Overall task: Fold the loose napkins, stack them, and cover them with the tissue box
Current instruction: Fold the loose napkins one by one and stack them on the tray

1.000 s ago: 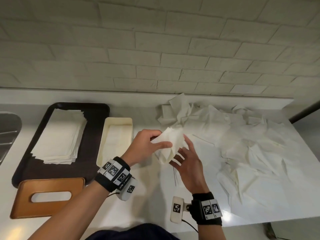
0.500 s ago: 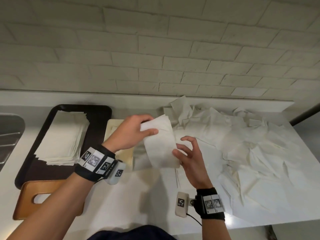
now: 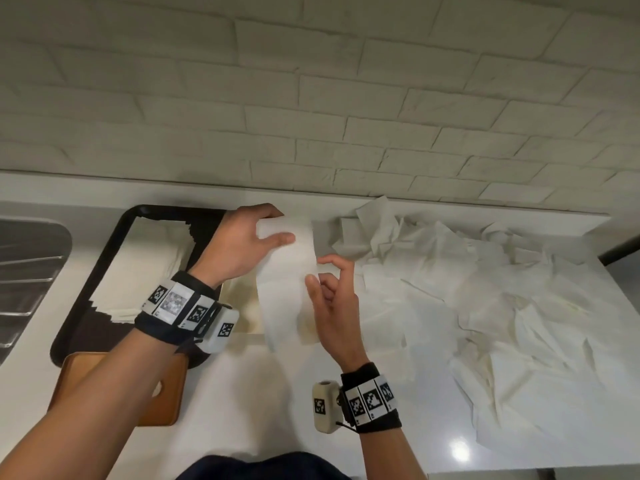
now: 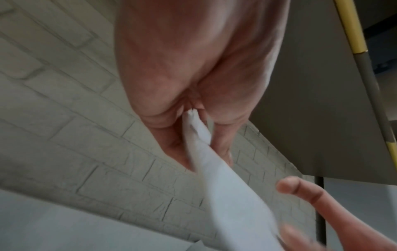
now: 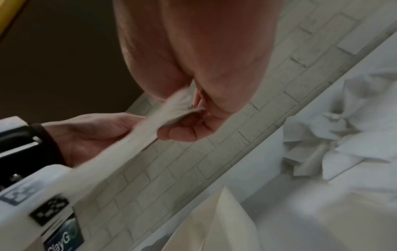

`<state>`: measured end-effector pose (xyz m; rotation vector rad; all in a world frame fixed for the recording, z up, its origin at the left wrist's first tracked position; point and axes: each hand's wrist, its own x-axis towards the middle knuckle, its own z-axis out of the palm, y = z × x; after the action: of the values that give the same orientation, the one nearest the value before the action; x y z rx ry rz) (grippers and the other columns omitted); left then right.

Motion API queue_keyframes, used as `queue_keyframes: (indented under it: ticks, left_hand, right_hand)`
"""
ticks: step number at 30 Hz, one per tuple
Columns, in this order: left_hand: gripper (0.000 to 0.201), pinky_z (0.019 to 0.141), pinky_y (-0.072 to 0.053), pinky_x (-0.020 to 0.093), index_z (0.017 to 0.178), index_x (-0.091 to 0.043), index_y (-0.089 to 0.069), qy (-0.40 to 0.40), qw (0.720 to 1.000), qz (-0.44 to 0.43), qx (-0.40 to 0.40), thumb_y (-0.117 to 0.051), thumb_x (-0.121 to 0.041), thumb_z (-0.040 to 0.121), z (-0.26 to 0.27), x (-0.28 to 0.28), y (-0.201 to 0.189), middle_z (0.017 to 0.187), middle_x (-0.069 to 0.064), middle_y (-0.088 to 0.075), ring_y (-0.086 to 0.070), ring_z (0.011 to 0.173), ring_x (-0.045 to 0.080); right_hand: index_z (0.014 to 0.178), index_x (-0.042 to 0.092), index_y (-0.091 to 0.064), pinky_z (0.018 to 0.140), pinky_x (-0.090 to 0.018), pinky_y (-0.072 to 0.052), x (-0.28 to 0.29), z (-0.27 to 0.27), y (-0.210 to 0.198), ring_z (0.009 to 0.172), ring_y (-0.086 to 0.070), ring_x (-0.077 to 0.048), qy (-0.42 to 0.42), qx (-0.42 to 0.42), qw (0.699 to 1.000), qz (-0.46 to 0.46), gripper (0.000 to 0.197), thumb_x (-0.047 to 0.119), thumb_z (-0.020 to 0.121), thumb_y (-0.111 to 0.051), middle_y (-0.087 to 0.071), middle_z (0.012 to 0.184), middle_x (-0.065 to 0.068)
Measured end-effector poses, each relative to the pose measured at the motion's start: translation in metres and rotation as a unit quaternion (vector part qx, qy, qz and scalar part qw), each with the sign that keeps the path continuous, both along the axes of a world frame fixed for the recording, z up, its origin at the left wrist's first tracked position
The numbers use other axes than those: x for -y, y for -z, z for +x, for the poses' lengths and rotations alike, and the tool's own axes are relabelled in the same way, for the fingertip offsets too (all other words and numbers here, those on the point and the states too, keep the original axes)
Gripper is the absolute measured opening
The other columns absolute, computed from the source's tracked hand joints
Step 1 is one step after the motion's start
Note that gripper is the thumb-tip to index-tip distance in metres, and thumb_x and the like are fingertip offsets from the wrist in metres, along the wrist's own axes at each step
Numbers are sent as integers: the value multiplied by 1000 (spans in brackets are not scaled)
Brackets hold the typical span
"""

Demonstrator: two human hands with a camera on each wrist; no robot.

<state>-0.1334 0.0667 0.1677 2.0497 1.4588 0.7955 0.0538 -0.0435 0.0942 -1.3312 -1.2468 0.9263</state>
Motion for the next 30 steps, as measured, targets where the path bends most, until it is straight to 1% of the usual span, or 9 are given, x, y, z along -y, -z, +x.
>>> queue_keyframes:
  ticks: [3, 7, 11, 13, 15, 18, 21, 26, 30]
  left_hand:
    - [40, 74, -39, 9, 110, -10, -78, -51, 999, 8, 14, -85, -44, 89, -10, -8, 6, 102, -6, -75, -65, 94, 10]
    - [35, 75, -39, 8, 106, -5, -81, -50, 999, 9, 2, -78, -39, 96, -21, -21, 17, 106, 5, -81, -72, 97, 19]
    - [27, 86, -44, 14, 120, -10, -78, -10, 999, -19, -41, -69, -29, 105, -34, -42, 39, 119, 4, -79, -73, 110, 20]
    - [26, 97, -51, 30, 132, -18, -71, 0, 996, -33, -84, -66, -24, 107, -40, -47, 52, 124, 3, -76, -71, 117, 20]
    - [29, 96, -56, 43, 134, -22, -66, -2, 990, -7, -140, -66, -20, 105, -44, -49, 63, 121, 3, -73, -67, 114, 24]
    - [16, 88, -58, 45, 116, -19, -71, 13, 980, 18, -197, -67, -14, 101, -43, -47, 70, 112, 2, -71, -67, 104, 23]
    - [22, 91, -56, 40, 116, -28, -68, 80, 947, -84, -301, -73, -18, 97, -41, -40, 77, 118, -2, -67, -62, 103, 16]
    - [95, 114, -40, 44, 152, -40, -42, 190, 858, -156, -451, -94, -38, 72, -28, -12, 106, 150, -4, -46, -53, 133, 22]
    - [95, 111, -39, 46, 155, -36, -40, 181, 841, -132, -492, -91, -37, 75, -17, -5, 105, 153, -2, -47, -54, 133, 23]
  right_hand:
    - [131, 30, -53, 64, -30, -43, 1, -10, 1, 66, -52, -13, -52, 27, 998, -30, 29, 32, 107, -69, -57, 76, 3]
    - [119, 29, -65, 80, -9, -47, 0, -21, 17, 97, -67, 5, -102, 122, 985, -66, 16, 21, 106, -67, -73, 116, 19]
    - [123, 20, -65, 68, -2, -46, -10, -46, 21, 74, -65, 9, -121, 159, 969, -148, 18, 11, 108, -61, -66, 107, 12]
    - [126, 15, -65, 72, -4, -49, -20, -62, 22, 89, -67, -2, -125, 172, 959, -189, 19, 12, 108, -60, -67, 118, -2]
    - [131, 5, -62, 94, -24, -55, -29, -78, 26, 116, -65, -28, -151, 211, 938, -230, 24, 11, 109, -56, -62, 133, -16]
    - [131, -9, -58, 98, -41, -50, -38, -91, 29, 125, -60, -45, -190, 263, 901, -289, 30, 7, 107, -54, -60, 134, -29]
    - [134, -7, -55, 97, -46, -51, -39, -92, 34, 123, -61, -47, -192, 296, 889, -293, 32, 9, 106, -55, -58, 134, -30]
    - [129, 20, -60, 95, -35, -59, -32, -56, 37, 102, -73, -28, -132, 304, 922, -200, 24, 23, 105, -58, -72, 121, -10]
    - [109, 27, -64, 85, -41, -63, -30, 17, 45, 93, -77, -25, 15, 323, 932, -167, 7, 28, 103, -61, -80, 99, -2]
